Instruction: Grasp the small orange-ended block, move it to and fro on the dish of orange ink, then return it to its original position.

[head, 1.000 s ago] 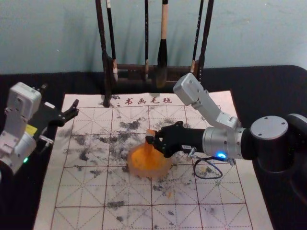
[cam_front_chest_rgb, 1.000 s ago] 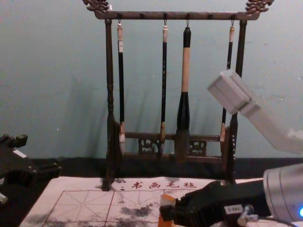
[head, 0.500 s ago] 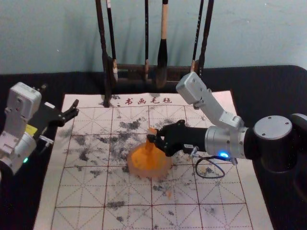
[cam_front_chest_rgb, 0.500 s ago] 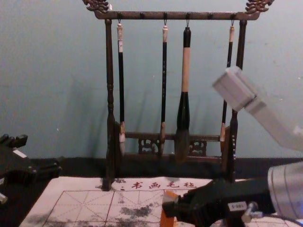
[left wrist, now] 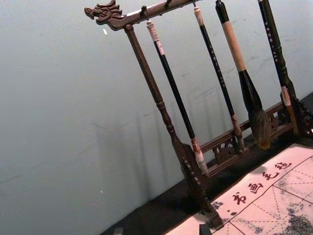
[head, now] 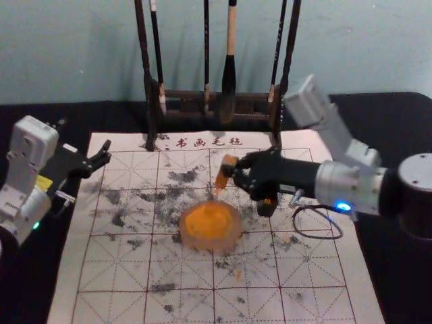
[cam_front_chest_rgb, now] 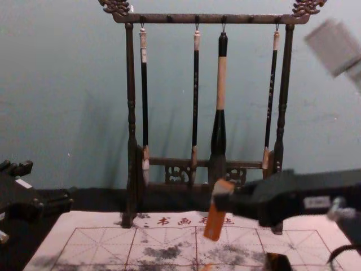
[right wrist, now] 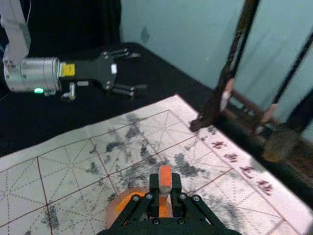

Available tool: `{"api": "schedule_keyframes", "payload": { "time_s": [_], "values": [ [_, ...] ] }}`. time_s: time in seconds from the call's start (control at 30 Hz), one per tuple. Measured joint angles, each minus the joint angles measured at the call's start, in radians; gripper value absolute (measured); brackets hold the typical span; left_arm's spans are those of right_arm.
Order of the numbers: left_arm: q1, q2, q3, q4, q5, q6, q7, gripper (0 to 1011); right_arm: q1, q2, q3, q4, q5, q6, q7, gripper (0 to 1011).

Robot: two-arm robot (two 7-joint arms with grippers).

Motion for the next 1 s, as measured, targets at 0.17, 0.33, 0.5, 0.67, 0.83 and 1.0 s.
{"api": "schedule_keyframes", "payload": {
  "time_s": [0.17,0.33,0.5,0.67,0.83,1.0],
  "values": [
    [0.0,0.0,0.0,0.0,0.0,0.0,0.0,1001,-0.042,0.032,0.046,-0.057,0.029,-0.003,-0.039,129],
    [0.0,0.0,0.0,0.0,0.0,0.0,0.0,1001,-0.099,0.061,0.1,-0.108,0.054,-0.001,-0.099,129],
    [0.0,0.0,0.0,0.0,0.0,0.0,0.0,1001,-0.145,0.083,0.137,-0.135,0.061,0.0,-0.138,129],
    [0.0,0.0,0.0,0.0,0.0,0.0,0.0,1001,-0.186,0.097,0.153,-0.149,0.048,-0.001,-0.168,129],
    [0.0,0.0,0.0,0.0,0.0,0.0,0.0,1001,-0.226,0.095,0.164,-0.152,0.012,-0.008,-0.205,129],
    [0.0,0.0,0.0,0.0,0.0,0.0,0.0,1001,-0.257,0.077,0.172,-0.153,-0.001,-0.008,-0.22,129]
  ]
}}
